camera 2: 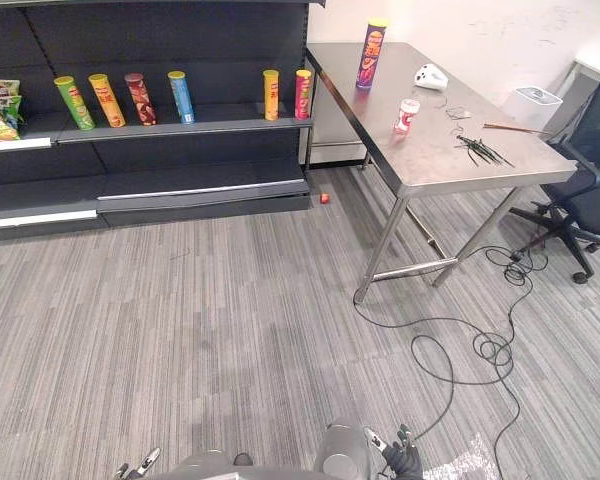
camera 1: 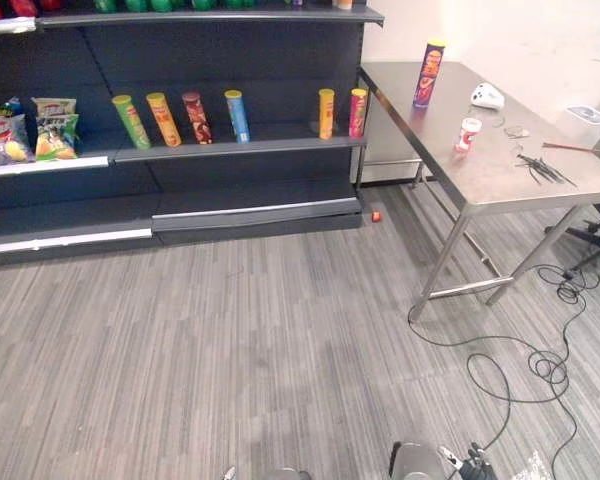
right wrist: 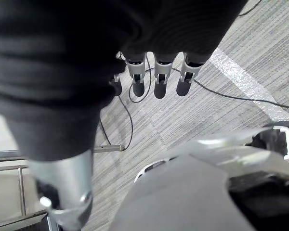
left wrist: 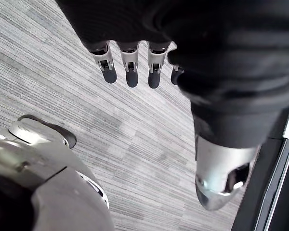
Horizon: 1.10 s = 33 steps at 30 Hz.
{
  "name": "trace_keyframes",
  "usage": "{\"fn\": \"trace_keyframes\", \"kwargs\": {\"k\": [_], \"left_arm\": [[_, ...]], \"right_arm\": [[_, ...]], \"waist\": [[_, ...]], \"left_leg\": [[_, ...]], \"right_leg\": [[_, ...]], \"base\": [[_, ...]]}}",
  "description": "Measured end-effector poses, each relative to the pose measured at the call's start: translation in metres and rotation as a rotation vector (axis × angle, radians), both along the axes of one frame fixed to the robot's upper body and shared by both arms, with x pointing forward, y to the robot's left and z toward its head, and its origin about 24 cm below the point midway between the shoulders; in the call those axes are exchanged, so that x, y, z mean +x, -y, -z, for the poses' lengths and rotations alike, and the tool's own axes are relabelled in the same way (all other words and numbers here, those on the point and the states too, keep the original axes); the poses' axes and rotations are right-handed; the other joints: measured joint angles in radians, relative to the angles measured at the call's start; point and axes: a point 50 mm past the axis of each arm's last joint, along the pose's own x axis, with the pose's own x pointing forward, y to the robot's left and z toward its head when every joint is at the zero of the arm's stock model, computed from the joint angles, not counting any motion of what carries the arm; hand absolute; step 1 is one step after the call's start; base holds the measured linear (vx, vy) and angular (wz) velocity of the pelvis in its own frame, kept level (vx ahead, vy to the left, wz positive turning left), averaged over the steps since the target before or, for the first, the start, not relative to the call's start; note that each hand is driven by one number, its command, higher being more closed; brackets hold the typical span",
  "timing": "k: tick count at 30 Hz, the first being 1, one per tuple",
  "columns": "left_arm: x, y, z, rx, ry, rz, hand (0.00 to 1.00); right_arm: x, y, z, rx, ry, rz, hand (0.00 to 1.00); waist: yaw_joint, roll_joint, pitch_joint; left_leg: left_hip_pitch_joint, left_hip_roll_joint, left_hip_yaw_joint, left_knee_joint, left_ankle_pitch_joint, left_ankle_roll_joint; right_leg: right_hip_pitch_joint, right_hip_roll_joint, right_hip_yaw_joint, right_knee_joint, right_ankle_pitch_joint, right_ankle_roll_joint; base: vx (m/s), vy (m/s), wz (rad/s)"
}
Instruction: Put the gum and the chips on the shelf.
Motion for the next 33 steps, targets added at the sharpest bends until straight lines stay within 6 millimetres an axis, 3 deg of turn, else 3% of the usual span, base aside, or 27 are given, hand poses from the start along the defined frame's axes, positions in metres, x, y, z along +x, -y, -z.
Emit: {"fn": "trace_keyframes", "kwargs": {"k": [1,2,4,6,8,9,10,13,15,17,18,19,21,23,25,27,29,30,31,32,33], "left_arm": [[0.0,0.001,0.0,-0.003,0.0,-0.001,0.0],[0.0,0.003,0.001,0.003,-0.008,-0.009,0.0],[-0.001,0.003,0.001,0.006,-0.014,-0.028,0.0],[-0.002,0.007,0.001,0.003,-0.012,-0.08,0.0],[-0.003,0.009,0.002,-0.003,-0.011,-0.095,0.0],[0.0,0.015,0.003,-0.024,-0.008,-0.102,0.0],[0.01,0.019,0.003,-0.034,0.026,-0.109,0.0],[0.018,0.025,0.002,-0.043,0.062,-0.122,0.0],[0.02,0.025,0.001,-0.044,0.072,-0.126,0.0],[0.025,0.025,0.0,-0.056,0.096,-0.161,0.0],[0.026,0.025,-0.001,-0.059,0.103,-0.172,0.0],[0.028,0.025,-0.001,-0.067,0.121,-0.2,0.0],[0.031,0.023,-0.003,-0.067,0.145,-0.206,0.0],[0.035,0.024,-0.004,-0.086,0.171,-0.228,0.0],[0.037,0.021,-0.005,-0.089,0.188,-0.241,0.0],[0.038,0.019,-0.005,-0.087,0.192,-0.24,0.0],[0.038,0.018,-0.006,-0.086,0.193,-0.245,0.0],[0.037,0.018,-0.005,-0.091,0.196,-0.259,0.0],[0.034,0.019,-0.005,-0.095,0.192,-0.266,0.0],[0.029,0.013,-0.005,-0.078,0.184,-0.275,0.0],[0.024,0.008,-0.006,-0.053,0.187,-0.286,0.0]], "right_arm": [[-0.001,0.0,0.0,-0.001,0.001,0.004,0.0],[-0.005,0.001,0.0,-0.01,0.0,0.014,0.0],[-0.006,0.0,0.0,-0.012,0.005,0.023,0.0],[-0.009,0.001,-0.001,-0.018,0.014,0.054,0.0],[-0.01,-0.001,-0.002,-0.017,0.021,0.058,0.0],[-0.01,0.005,-0.004,-0.035,0.031,0.059,0.0],[-0.007,0.01,-0.007,-0.05,0.045,0.057,0.0],[0.0,0.011,-0.008,-0.05,0.056,0.053,0.0],[0.001,0.011,-0.007,-0.045,0.038,0.047,0.0],[0.0,0.014,-0.008,-0.044,0.027,0.044,0.0],[0.0,0.015,-0.008,-0.046,0.024,0.041,0.0],[-0.001,0.016,-0.007,-0.044,0.011,0.036,0.0],[0.0,0.013,-0.006,-0.035,0.004,0.027,0.0],[0.0,0.011,-0.006,-0.023,0.0,0.031,0.0],[0.0,0.007,-0.004,0.01,-0.003,0.07,0.0],[0.001,0.002,-0.001,0.077,-0.012,0.104,0.0],[0.0,0.001,-0.001,0.116,0.005,0.069,0.0],[0.0,0.0,-0.002,0.115,0.02,0.053,0.0],[0.0,-0.001,-0.002,0.114,0.027,0.035,0.0],[0.003,-0.007,-0.002,0.124,0.042,0.013,0.0],[0.013,-0.016,-0.004,0.148,0.083,-0.018,0.0]], "waist": [[-0.004,0.007,0.003],[-0.005,0.015,0.007],[-0.004,0.016,0.009],[-0.004,0.023,0.011],[-0.004,0.03,0.01],[-0.006,0.043,0.012],[0.0,0.068,0.008],[-0.001,0.072,0.008],[0.0,0.074,0.006],[-0.002,0.081,0.003],[-0.001,0.087,-0.001],[0.002,0.091,-0.001],[0.004,0.083,0.001],[0.01,0.072,0.002],[0.028,0.053,0.006],[0.03,0.034,0.012],[0.043,0.029,0.011],[0.055,0.026,0.01],[0.058,0.024,0.006],[0.065,0.017,-0.003],[0.067,-0.005,-0.005]], "left_leg": [[0.014,0.015,-0.003,0.0,-0.013,-0.005],[0.042,0.039,-0.003,0.001,-0.037,-0.024],[0.065,0.053,-0.003,0.002,-0.054,-0.046],[0.124,0.084,-0.007,0.004,-0.12,-0.088],[0.165,0.11,-0.021,0.005,-0.164,-0.128],[0.179,0.141,-0.038,0.0,-0.18,-0.142],[0.18,0.158,-0.062,0.002,-0.154,-0.149],[0.178,0.171,-0.088,0.044,-0.071,-0.161],[0.129,0.184,-0.098,0.208,-0.034,-0.171],[-0.05,0.218,-0.159,0.593,0.106,-0.229],[-0.098,0.233,-0.166,0.694,0.116,-0.236],[-0.2,0.255,-0.149,0.893,0.105,-0.226],[-0.278,0.267,-0.11,0.96,0.062,-0.206],[-0.329,0.266,-0.064,0.879,0.017,-0.178],[-0.332,0.255,-0.003,0.67,-0.008,-0.162],[-0.316,0.222,0.03,0.368,0.01,-0.141],[-0.305,0.211,0.004,0.112,0.071,-0.131],[-0.307,0.213,-0.017,0.066,0.142,-0.153],[-0.303,0.205,-0.008,0.08,0.181,-0.163],[-0.308,0.186,0.018,0.138,0.168,-0.156],[-0.327,0.184,0.037,0.208,0.105,-0.147]], "right_leg": [[-0.002,0.033,-0.023,-0.093,-0.025,0.004],[-0.001,0.084,-0.049,-0.327,-0.024,0.006],[0.003,0.102,-0.051,-0.478,-0.013,0.012],[0.008,0.103,-0.041,-0.666,0.027,0.031],[0.014,0.104,-0.041,-0.671,0.127,0.033],[0.01,0.125,-0.07,-0.613,0.099,-0.01],[-0.004,0.139,-0.084,-0.569,0.046,-0.025],[0.004,0.144,-0.099,-0.505,-0.043,-0.042],[0.047,0.153,-0.104,-0.5,-0.088,-0.045],[0.117,0.177,-0.119,-0.531,-0.12,-0.055],[0.135,0.186,-0.12,-0.541,-0.129,-0.069],[0.188,0.202,-0.119,-0.563,-0.144,-0.08],[0.255,0.208,-0.116,-0.599,-0.151,-0.078],[0.306,0.2,-0.109,-0.635,-0.141,-0.058],[0.341,0.172,-0.091,-0.654,-0.141,-0.044],[0.38,0.122,-0.087,-0.664,-0.151,-0.009],[0.405,0.075,-0.071,-0.661,-0.188,0.045],[0.424,0.054,-0.05,-0.662,-0.212,0.077],[0.435,0.046,-0.032,-0.666,-0.222,0.085],[0.445,0.036,0.026,-0.683,-0.23,0.079],[0.447,0.044,0.111,-0.692,-0.225,0.067]], "base": [[0.45,-0.171,0.05],[0.39,-0.163,0.06],[0.33,-0.156,0.03],[0.42,-0.244,0.03],[0.49,-0.319,0.12],[0.59,-0.387,0.28],[0.46,-0.31,0.24],[0.42,-0.283,0.1],[0.34,-0.2,0.04],[0.3,-0.125,0.08],[0.37,-0.04,-0.08],[0.31,0.008,-0.15],[0.3,0.02,-0.15],[0.3,0.078,-0.19],[0.3,0.155,-0.27],[0.3,0.236,-0.02],[0.34,0.412,-0.02],[0.34,0.464,-0.09],[0.33,0.398,-0.27],[0.37,0.348,-0.42],[0.37,0.328,-0.46]]}}
